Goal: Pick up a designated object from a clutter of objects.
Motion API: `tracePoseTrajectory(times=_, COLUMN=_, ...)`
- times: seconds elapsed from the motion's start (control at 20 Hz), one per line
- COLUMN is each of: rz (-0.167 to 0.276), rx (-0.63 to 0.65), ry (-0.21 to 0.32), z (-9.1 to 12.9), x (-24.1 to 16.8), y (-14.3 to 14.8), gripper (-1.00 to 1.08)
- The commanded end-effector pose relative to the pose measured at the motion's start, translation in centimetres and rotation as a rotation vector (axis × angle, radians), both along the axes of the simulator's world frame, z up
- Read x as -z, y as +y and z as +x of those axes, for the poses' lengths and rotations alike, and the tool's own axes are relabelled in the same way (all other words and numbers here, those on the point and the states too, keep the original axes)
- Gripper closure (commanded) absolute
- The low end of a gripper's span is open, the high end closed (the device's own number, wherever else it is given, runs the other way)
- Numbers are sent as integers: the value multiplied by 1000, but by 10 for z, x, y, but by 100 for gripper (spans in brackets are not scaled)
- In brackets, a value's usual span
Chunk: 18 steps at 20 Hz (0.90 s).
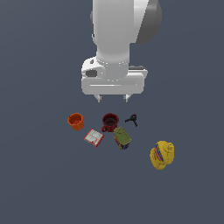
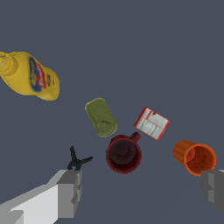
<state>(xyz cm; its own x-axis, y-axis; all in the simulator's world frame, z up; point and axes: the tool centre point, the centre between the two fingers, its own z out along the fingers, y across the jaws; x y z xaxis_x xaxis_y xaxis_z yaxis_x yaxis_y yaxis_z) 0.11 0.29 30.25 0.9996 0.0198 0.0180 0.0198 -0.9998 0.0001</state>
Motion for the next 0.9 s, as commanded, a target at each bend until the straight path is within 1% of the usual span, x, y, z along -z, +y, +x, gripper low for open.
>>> tracePoseTrajectory(times=0.0, rz=0, rx=0, ry=0, z=0, x=0, y=0, gripper=-92)
tracePoseTrajectory(times=0.15, rz=1, rx=1, ry=-6, z=1, x=-4, y=1, gripper=-92)
tracePoseTrajectory(times=0.45, rz=5, rx=8, ry=-35, z=5, x=-21, y=7, gripper=-92)
tracePoseTrajectory(times=0.85, rz=5, rx=13, ry=-34, z=4, x=-17, y=8, gripper=-92)
